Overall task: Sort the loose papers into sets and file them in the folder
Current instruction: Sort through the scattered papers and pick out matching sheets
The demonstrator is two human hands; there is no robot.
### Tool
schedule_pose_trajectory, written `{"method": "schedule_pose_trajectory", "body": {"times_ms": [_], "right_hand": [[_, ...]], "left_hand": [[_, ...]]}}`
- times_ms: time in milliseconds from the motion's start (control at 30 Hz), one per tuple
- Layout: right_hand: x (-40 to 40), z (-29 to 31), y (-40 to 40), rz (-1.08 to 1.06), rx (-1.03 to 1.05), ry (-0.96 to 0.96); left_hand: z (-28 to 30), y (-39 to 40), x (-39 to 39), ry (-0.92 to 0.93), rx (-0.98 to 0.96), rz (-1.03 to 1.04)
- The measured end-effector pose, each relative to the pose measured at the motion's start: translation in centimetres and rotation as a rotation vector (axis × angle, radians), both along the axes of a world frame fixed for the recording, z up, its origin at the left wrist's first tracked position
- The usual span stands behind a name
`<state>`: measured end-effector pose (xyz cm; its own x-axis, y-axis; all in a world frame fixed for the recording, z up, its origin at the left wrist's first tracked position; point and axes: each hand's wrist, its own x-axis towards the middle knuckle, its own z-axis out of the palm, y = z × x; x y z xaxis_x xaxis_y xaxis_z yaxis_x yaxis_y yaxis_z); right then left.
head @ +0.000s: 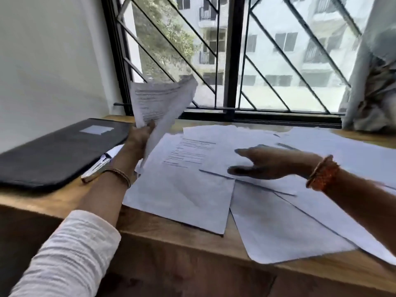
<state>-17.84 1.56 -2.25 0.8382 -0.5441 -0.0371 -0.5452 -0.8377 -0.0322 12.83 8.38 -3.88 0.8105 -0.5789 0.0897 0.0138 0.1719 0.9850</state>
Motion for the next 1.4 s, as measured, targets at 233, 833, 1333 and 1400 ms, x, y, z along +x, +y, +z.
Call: {"method": "schedule_pose_trajectory", "body": {"times_ms": [233, 833, 1333, 1400], "right_hand": [[4.8, -1.1, 1.7, 0.001, -0.127, -0.065], [-1.2, 18.0, 0.7, 0.216, 0.418, -0.234], [12.7, 14.9, -4.7, 0.329, -0.293, -0.454], [12.9, 14.5, -4.7, 0.352, -0.409, -0.45]], "left_hand": [[-2.5, -0.2, -0.2, -0.225, 0.089, 0.004], [0.4, 0.7, -3.3, -0.535, -0.202, 0.326], [1.5, 0.3, -6.2, -0.159, -0.283, -0.343], [1.4, 0.6, -5.8, -0.122, -0.282, -0.332]]}}
